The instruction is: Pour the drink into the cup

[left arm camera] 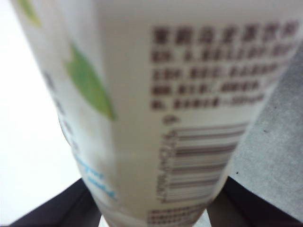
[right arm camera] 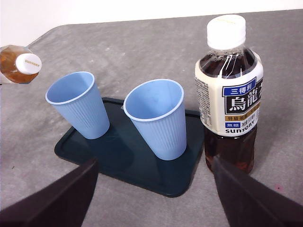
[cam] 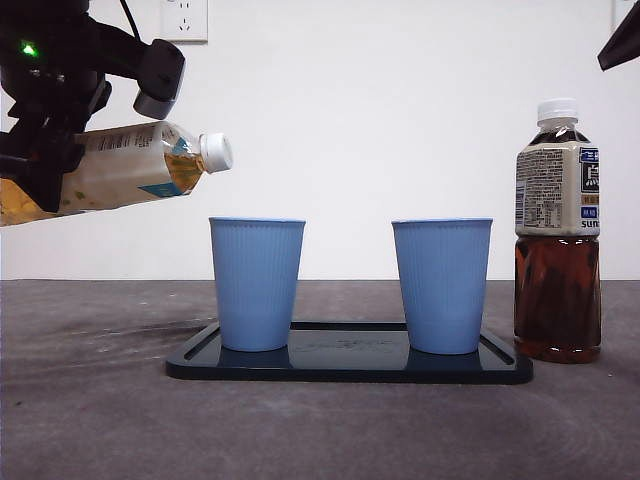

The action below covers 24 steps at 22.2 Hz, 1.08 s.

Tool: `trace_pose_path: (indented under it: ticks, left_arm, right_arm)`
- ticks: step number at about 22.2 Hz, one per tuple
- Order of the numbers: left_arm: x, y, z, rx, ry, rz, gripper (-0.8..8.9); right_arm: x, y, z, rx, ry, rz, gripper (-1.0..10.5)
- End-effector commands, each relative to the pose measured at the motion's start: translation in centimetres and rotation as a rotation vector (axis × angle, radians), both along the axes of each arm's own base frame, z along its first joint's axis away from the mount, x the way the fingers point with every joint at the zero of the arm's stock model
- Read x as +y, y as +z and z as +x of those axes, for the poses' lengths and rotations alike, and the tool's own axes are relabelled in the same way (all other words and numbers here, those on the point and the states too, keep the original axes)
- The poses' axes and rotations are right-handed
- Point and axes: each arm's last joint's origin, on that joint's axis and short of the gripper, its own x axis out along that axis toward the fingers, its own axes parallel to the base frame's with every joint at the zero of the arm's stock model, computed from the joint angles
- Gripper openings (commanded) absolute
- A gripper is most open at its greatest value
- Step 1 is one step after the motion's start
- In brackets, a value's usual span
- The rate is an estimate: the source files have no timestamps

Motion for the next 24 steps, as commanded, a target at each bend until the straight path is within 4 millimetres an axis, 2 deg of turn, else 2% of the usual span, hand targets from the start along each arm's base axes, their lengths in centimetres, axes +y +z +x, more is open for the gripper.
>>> trace_pose_path:
  ticks: [1, 6, 12, 19, 24]
  left_arm:
    - [-0.61, 1.24, 0.37, -0.058, -0.003, -0.013, 2.12]
    - [-0.63, 1.26, 0.38, -0.069, 0.015, -0.035, 2.12]
    - [-0.63, 1.25, 0.39, -0.075, 0.029, -0.055, 2.12]
    - [-0.88, 1.29, 0.35, -0.079, 0.021, -0.081, 2.12]
    - [-1.28, 2.16, 0.71, -0.161, 0.118, -0.315, 2.12]
  right_arm:
    - [0.02, 0.49, -0.08, -0.021, 0.008, 0.000, 3.8]
    - [0.05, 0.50, -0.09, -0.020, 0.018, 0.003, 3.8]
    - [0.47, 0.61, -0.37, -0.011, 0.188, 0.051, 3.8]
    - [0.71, 0.70, -0.57, -0.006, 0.293, 0.081, 3.8]
    - [0.69, 0.70, -0.55, -0.007, 0.286, 0.078, 3.8]
